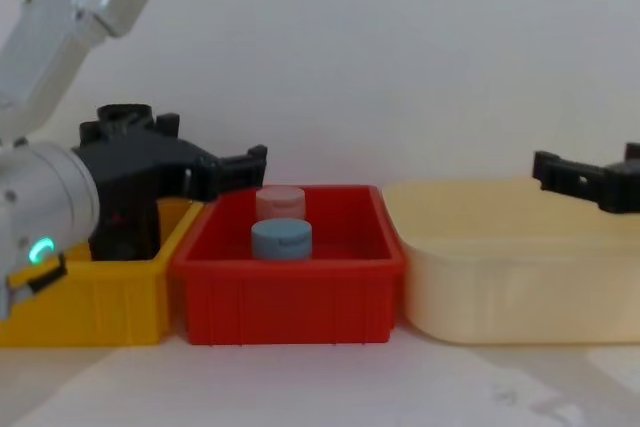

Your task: Pick up the garbage bag with the one hand and transfer it to the other hand.

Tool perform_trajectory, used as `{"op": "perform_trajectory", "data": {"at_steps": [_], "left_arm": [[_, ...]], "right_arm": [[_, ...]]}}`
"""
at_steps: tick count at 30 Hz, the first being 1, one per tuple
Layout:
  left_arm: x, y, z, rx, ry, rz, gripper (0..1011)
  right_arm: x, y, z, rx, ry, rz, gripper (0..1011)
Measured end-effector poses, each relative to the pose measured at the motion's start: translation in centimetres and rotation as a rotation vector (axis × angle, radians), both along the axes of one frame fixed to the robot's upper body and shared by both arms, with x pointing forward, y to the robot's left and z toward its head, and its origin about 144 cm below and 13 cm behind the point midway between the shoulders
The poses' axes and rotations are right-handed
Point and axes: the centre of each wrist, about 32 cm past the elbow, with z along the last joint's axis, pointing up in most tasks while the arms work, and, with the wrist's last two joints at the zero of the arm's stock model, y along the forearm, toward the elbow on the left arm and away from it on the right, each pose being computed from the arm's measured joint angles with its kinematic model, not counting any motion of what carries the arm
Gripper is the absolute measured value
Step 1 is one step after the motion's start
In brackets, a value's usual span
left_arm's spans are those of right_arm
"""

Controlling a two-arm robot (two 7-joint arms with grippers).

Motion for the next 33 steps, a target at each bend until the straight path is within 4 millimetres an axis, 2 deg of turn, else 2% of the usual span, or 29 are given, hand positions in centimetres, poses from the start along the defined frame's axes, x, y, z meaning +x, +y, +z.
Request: {"op": "perform_trajectory", "data": {"at_steps": [3,5,9,15,19,22,24,33], "left_arm": [[-0.3,0.5,1.0,0.008,0.002,-0.001,1000],[-0.8,1.4,2.3,0.017,0.009,0.0,1000],[-1.4,2.7,3.7,0.025,0.017,0.008,1000],[-3.1,6.3,6.5,0.034,0.039,0.045,1000],[-3.9,8.4,7.6,0.033,0.057,0.067,1000],[-4.3,9.7,8.2,0.032,0.07,0.082,1000],[-4.7,11.5,8.8,0.025,0.093,0.1,1000],[-4.5,14.3,9.0,-0.006,0.152,0.103,1000]], "right_arm": [[0.7,0.3,0.9,0.006,0.01,0.028,1001],[1.0,0.5,1.4,0.009,0.015,0.041,1001],[2.0,1.3,3.0,0.019,0.038,0.097,1001],[3.3,2.5,5.2,0.034,0.061,0.164,1001],[4.2,3.7,6.7,0.044,0.079,0.215,1001],[4.8,4.5,7.6,0.046,0.089,0.244,1001],[5.0,4.9,7.9,0.047,0.094,0.257,1001],[6.3,6.9,8.4,0.041,0.122,0.306,1001]]}}
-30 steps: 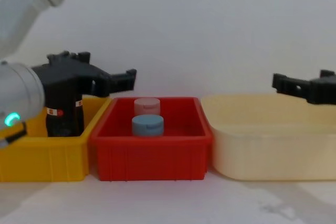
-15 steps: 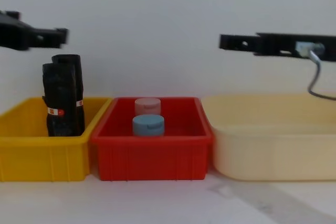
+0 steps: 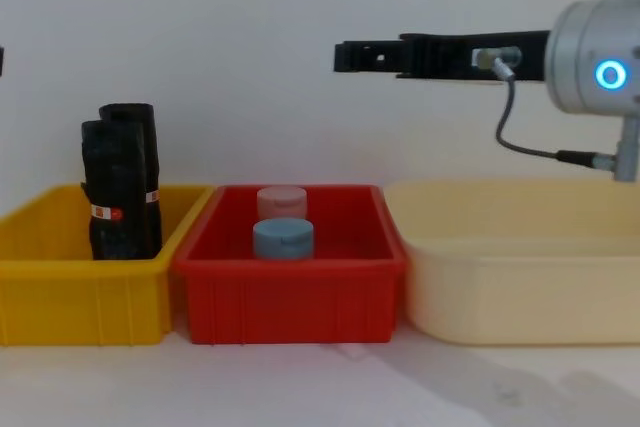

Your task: Pick up the garbage bag with the one hand and transfer it to the other hand.

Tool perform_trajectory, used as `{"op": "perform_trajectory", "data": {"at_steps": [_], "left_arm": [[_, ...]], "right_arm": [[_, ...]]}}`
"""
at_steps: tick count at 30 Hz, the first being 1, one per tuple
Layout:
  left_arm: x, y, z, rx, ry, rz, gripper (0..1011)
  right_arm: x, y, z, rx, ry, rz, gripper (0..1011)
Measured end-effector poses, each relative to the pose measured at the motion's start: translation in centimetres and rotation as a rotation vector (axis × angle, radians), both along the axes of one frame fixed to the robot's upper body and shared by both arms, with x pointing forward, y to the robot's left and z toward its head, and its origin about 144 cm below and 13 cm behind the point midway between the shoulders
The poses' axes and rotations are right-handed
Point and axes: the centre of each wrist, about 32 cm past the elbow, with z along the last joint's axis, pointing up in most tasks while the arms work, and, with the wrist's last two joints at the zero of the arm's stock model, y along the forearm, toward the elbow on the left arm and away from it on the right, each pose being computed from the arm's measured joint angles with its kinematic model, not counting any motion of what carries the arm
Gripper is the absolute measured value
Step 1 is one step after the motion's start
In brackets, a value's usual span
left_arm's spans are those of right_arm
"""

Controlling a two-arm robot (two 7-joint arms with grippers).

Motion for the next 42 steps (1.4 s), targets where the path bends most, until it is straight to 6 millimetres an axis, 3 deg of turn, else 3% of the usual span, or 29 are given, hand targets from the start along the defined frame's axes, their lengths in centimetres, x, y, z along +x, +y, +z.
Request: {"op": "perform_trajectory", "data": {"at_steps": [14,28,42], "left_arm": [[3.1,1.6,-2.6,-0.081,0.074,-0.076,1000],[6.9,0.5,-5.8,-0.134,0.117,-0.15,1000],[9.2,-0.8,-6.6,-0.139,0.105,-0.183,1000]], "right_arm": [[1.7,1.9,-1.4,-0.005,0.041,0.031,1001],[2.7,2.8,-2.5,0.015,0.071,0.068,1001],[3.3,3.5,-2.6,0.036,0.102,0.145,1001]]}}
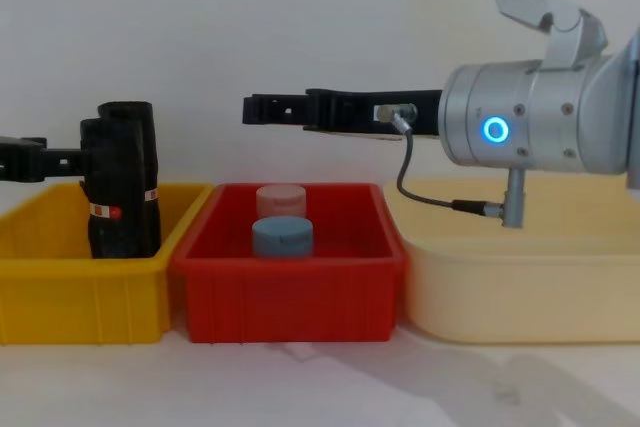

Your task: Pick up the garbage bag with the one hand and transfer it to the other hand.

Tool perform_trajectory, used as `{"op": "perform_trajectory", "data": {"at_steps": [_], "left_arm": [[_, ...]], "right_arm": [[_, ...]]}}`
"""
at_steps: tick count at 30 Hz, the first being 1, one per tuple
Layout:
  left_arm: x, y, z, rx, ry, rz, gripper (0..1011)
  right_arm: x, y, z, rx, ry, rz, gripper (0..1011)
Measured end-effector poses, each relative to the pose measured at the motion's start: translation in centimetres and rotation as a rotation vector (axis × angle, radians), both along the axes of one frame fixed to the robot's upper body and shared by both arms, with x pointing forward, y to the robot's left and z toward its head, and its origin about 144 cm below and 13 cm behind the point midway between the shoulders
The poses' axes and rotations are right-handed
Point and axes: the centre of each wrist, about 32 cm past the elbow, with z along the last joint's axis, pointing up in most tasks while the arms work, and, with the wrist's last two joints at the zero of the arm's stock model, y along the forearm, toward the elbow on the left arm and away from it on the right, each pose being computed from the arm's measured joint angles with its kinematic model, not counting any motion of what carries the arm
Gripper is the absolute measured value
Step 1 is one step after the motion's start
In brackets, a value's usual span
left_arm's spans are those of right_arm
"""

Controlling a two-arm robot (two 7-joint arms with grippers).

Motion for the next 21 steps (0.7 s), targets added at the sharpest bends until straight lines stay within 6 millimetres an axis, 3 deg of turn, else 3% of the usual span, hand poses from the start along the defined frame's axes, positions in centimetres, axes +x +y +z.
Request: {"op": "perform_trajectory", "data": {"at_steps": [21], "left_arm": [[3.1,-1.7,-0.2,0.031,-0.009,-0.027,1000]], "right_arm": [[0.8,0.8,-1.6,-0.005,0.017,0.025,1001]]}}
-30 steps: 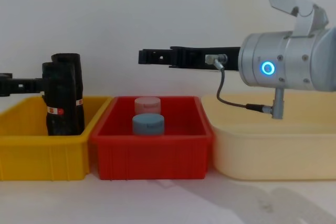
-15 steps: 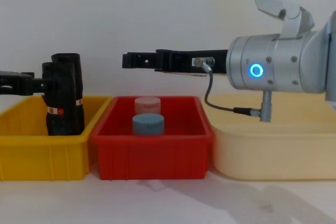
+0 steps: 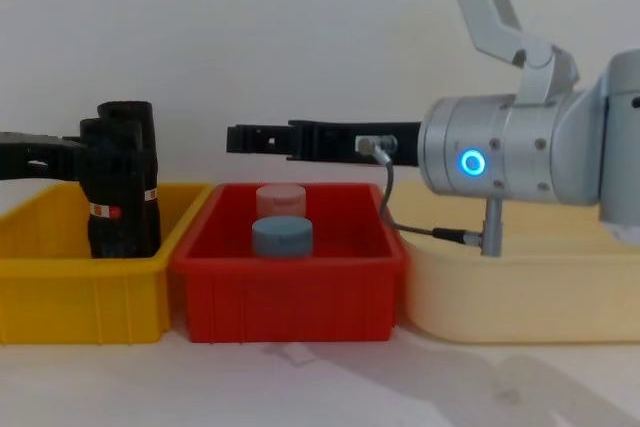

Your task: Pick up the garbage bag with the one hand and transfer it to the other hand.

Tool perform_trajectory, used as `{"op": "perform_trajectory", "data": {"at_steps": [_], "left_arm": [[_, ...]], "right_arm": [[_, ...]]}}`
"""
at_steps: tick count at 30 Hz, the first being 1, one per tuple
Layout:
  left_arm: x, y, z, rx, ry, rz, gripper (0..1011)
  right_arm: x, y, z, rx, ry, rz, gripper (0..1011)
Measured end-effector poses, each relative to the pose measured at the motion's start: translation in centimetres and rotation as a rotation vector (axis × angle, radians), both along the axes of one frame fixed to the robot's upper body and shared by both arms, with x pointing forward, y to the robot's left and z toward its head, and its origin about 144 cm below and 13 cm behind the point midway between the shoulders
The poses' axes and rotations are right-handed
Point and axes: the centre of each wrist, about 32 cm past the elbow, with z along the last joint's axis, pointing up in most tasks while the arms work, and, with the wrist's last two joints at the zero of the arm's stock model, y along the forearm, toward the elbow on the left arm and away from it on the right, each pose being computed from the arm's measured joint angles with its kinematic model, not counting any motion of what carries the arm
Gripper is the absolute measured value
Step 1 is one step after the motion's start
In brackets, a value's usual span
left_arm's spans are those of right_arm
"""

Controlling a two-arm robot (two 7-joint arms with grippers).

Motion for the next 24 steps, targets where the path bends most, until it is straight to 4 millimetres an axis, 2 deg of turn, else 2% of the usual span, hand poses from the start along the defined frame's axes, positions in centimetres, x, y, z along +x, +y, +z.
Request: {"op": "perform_trajectory", "data": {"at_steps": [24], "left_arm": [[0.9,-0.1,-0.3,0.024,0.008,-0.009,1000]], "right_arm": [[1.3,0.3,-2.2,-0.066,0.003,-0.011,1001]]}}
